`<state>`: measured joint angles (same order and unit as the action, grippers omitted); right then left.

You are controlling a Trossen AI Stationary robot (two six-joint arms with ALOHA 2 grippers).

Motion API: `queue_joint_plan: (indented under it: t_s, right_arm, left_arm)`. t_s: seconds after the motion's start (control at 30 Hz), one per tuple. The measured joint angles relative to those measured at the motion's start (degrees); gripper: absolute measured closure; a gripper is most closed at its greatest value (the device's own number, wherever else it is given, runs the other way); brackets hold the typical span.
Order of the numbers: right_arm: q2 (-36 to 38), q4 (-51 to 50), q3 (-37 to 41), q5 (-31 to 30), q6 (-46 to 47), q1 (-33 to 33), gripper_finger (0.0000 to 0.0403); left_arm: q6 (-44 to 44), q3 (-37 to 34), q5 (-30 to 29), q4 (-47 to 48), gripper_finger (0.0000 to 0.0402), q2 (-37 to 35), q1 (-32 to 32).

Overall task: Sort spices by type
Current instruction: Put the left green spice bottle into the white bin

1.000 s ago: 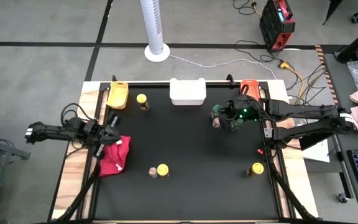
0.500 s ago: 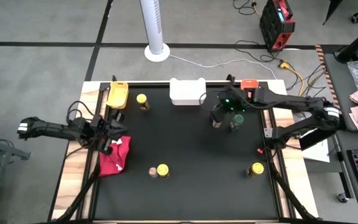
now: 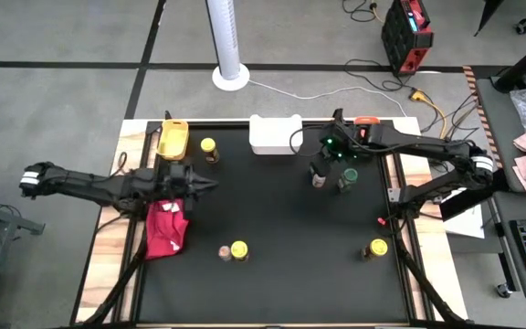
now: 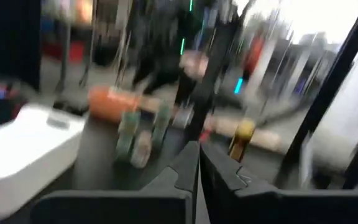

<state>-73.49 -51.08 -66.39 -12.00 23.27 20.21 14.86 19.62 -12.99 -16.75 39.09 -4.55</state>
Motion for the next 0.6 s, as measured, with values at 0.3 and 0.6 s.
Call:
queue_joint_plan:
  t_s: [0.3,0.6]
  right_arm:
    - [-2.10,-0.99,0.00,3.25,0.17,1.11,0.0100]
    - [-7.21,0.11,0.02,3.47,1.28,1.25,0.0057]
  left_arm:
    - [-1.43,12.93,-4.46,16.90,0.0402,9.96,0.06]
    - [-8.50,14.48,-4.50,16.74,0.0402,8.56,0.06]
